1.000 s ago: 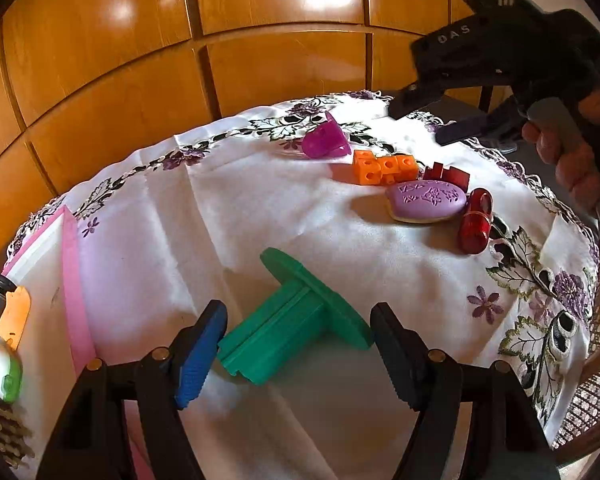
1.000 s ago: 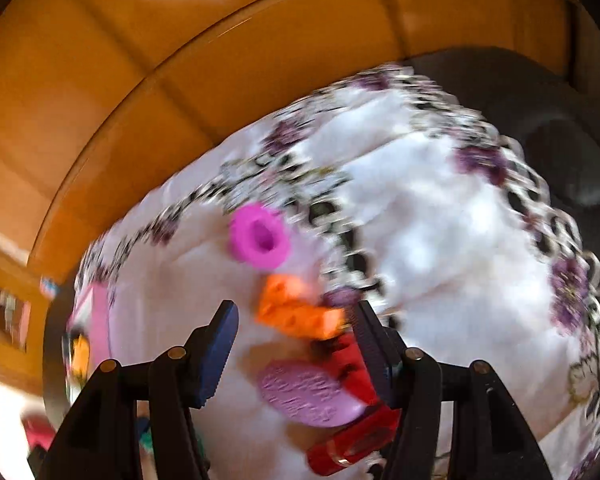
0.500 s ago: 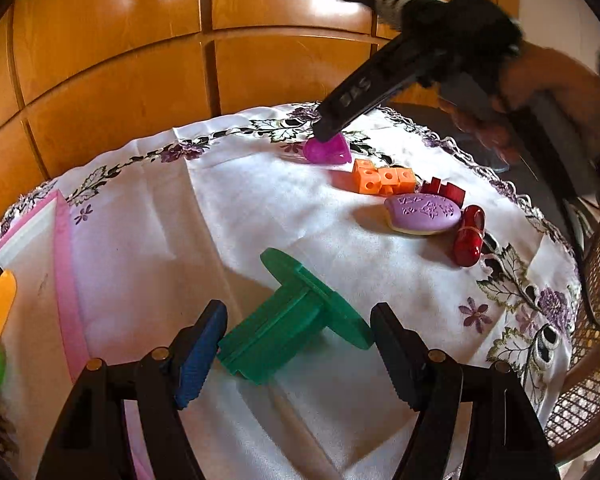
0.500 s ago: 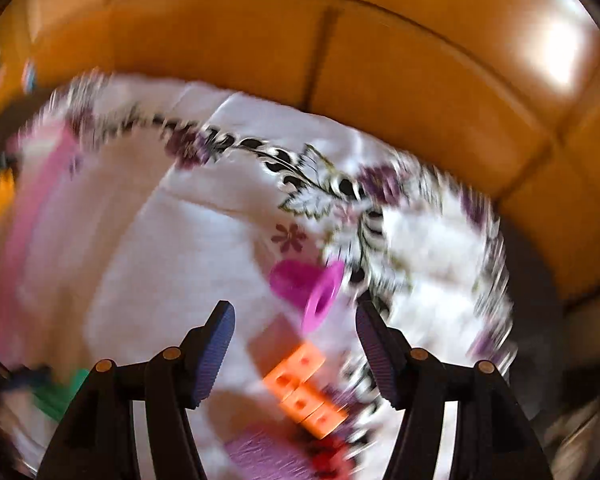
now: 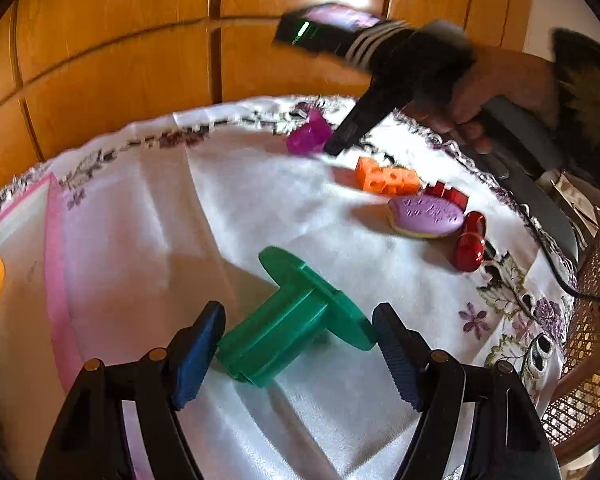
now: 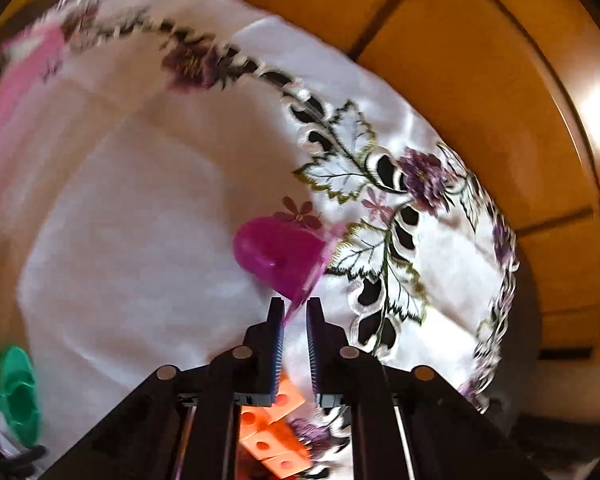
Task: Organize rigid objects
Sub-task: 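Close the right tool on the magenta cup while the left tool holds the green spool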
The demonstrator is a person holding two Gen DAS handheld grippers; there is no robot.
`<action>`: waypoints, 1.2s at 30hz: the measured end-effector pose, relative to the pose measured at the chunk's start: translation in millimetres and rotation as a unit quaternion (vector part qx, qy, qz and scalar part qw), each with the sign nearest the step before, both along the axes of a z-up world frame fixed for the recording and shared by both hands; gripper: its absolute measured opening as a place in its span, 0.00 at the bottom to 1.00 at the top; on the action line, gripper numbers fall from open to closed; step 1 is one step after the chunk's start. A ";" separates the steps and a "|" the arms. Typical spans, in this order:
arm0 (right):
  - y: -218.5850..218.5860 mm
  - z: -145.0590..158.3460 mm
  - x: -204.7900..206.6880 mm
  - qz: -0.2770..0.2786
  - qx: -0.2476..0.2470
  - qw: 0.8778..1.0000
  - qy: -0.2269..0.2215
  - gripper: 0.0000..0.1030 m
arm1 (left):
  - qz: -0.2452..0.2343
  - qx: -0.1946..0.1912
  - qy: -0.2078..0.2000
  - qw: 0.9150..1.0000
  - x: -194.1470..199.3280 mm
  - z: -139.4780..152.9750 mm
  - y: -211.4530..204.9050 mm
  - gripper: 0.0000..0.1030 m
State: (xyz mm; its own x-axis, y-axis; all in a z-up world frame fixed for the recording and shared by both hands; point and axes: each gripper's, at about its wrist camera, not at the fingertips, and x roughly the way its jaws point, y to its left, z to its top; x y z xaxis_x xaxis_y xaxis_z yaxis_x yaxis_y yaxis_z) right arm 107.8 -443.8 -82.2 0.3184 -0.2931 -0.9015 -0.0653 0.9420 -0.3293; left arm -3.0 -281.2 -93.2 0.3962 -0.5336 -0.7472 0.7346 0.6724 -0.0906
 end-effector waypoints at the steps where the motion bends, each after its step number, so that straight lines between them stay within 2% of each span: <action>1: -4.4 6.1 -5.5 -0.015 0.024 0.999 -0.017 0.09 | 0.005 0.003 0.015 1.000 2.4 -5.3 1.0 0.73; 3: -10.4 15.6 -16.4 -0.034 0.070 0.996 -0.046 0.09 | 0.004 0.004 0.003 1.000 -1.0 -4.9 0.4 0.73; 7: -14.1 19.0 -29.7 -0.053 0.124 0.989 -0.065 0.09 | 0.006 0.007 0.000 1.000 -3.2 -5.0 0.9 0.73; 8: -13.7 20.1 -30.3 -0.054 0.125 0.988 -0.069 0.12 | 0.006 0.007 0.000 1.000 -3.1 -4.9 1.6 0.73; 9: -13.5 22.4 -31.5 -0.055 0.118 0.989 -0.073 0.22 | 0.006 0.007 -0.001 1.000 -3.7 -4.8 2.3 0.73; 11: -11.1 30.2 -31.9 -0.050 0.114 0.989 -0.078 0.35 | 0.007 0.008 -0.002 1.000 -3.7 -5.0 2.9 0.73; 14: -6.9 35.4 -22.2 -0.042 0.115 0.990 -0.075 0.46 | 0.008 0.005 0.000 1.000 -3.5 -4.3 4.3 0.73; 18: -5.1 31.7 -6.9 -0.059 0.113 0.989 -0.073 0.51 | 0.009 0.005 0.000 1.000 -4.0 -4.6 4.9 0.73; 23: -13.4 9.2 7.9 -0.111 0.143 0.981 -0.075 0.51 | 0.008 0.004 0.000 1.000 -3.4 -4.5 5.8 0.73; 26: -14.7 5.7 5.8 -0.128 0.162 0.974 -0.097 0.43 | 0.008 0.003 0.000 1.000 -3.4 -4.4 6.1 0.73; 27: -14.1 6.4 4.5 -0.128 0.165 0.973 -0.100 0.13 | 0.008 0.003 0.000 1.000 -3.3 -4.4 6.2 0.73; 32: -9.5 24.0 -18.3 -0.128 0.174 0.967 -0.135 0.04 | 0.008 0.004 -0.003 1.000 -3.8 -3.9 6.0 0.73; 36: -1.1 27.5 -40.6 -0.116 0.180 0.966 -0.144 0.03 | 0.009 0.007 -0.005 1.000 -4.3 -3.3 6.0 0.73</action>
State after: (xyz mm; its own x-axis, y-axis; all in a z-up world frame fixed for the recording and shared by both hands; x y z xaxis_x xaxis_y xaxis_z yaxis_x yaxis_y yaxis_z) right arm 67.2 -445.0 -54.6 0.5338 -0.0712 -0.8426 0.2066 0.9772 0.0483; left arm -7.3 -275.2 -96.6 0.4130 -0.5164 -0.7502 0.7234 0.6865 -0.0743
